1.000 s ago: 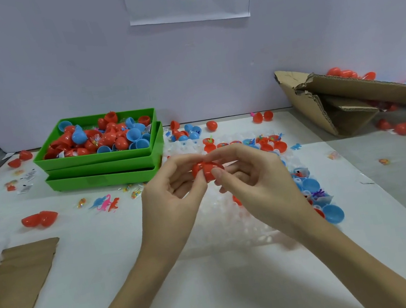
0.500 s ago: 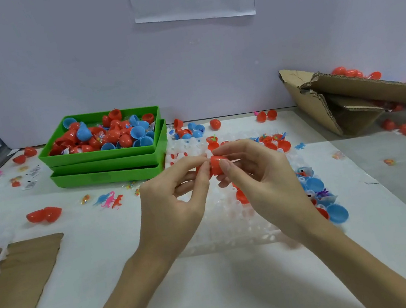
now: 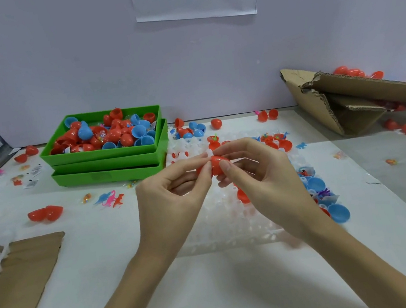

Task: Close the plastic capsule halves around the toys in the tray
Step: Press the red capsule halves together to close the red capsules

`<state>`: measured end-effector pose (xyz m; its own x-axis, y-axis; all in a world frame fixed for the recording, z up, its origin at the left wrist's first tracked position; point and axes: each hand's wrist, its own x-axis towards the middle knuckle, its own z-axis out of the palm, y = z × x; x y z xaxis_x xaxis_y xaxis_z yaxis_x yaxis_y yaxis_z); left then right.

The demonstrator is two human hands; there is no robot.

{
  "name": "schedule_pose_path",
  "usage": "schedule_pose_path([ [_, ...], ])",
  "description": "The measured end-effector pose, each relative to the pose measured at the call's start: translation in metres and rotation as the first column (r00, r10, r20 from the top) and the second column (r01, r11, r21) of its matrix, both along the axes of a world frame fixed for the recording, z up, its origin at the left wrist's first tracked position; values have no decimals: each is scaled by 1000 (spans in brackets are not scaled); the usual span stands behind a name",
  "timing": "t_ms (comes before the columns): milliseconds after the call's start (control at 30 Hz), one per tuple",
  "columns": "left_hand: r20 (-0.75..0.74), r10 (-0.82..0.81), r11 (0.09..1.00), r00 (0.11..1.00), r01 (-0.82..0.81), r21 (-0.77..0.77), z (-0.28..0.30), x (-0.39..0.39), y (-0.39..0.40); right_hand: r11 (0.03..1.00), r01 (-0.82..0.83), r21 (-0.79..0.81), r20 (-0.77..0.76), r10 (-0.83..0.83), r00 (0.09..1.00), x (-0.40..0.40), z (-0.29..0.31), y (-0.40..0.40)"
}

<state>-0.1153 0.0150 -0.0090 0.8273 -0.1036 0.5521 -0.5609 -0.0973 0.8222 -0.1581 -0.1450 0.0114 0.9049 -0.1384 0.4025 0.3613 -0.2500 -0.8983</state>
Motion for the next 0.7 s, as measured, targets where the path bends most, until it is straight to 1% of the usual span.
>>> schedule_pose_path([
  [133, -5, -22, 999, 1000, 21, -25, 1, 1, 1, 1000, -6, -9, 10, 6, 1000, 0, -1, 0],
  [267, -22, -60, 998, 998, 60, 5, 3, 3, 3, 1000, -11, -22, 22, 12, 1000, 0, -3, 0],
  [367, -28, -42, 999, 999, 42, 0, 3, 7, 7, 999, -31, -33, 31, 32, 999, 0, -5, 2],
  [400, -4, -16, 1000, 1000, 16, 23, 3, 7, 8, 999, -35, -37, 35, 37, 999, 0, -6, 3],
  [433, 60, 19, 997, 998, -24, 71, 4, 7, 8, 999, -37, -36, 40, 39, 998, 0, -6, 3],
  [467, 161, 49, 989, 986, -71, 132, 5, 6, 8, 999, -36, -28, 46, 37, 998, 0, -6, 3],
  [533, 376, 58, 962, 925, -153, 228, 5, 4, 7, 1000, -22, 3, 58, 22, 998, 0, -6, 3],
  [567, 444, 46, 950, 895, -177, 259, 4, 4, 7, 1000, -17, 21, 61, 16, 998, 0, -5, 2],
  [633, 520, 25, 932, 854, -208, 297, 3, 4, 8, 999, -10, 46, 64, 8, 998, 1, -4, 2],
  [667, 528, 23, 930, 849, -211, 300, 4, 4, 8, 999, -6, 46, 65, 3, 998, 1, -4, 2],
  [700, 505, 23, 939, 863, -193, 286, 4, 5, 9, 999, -2, 41, 66, -1, 998, 1, -4, 2],
])
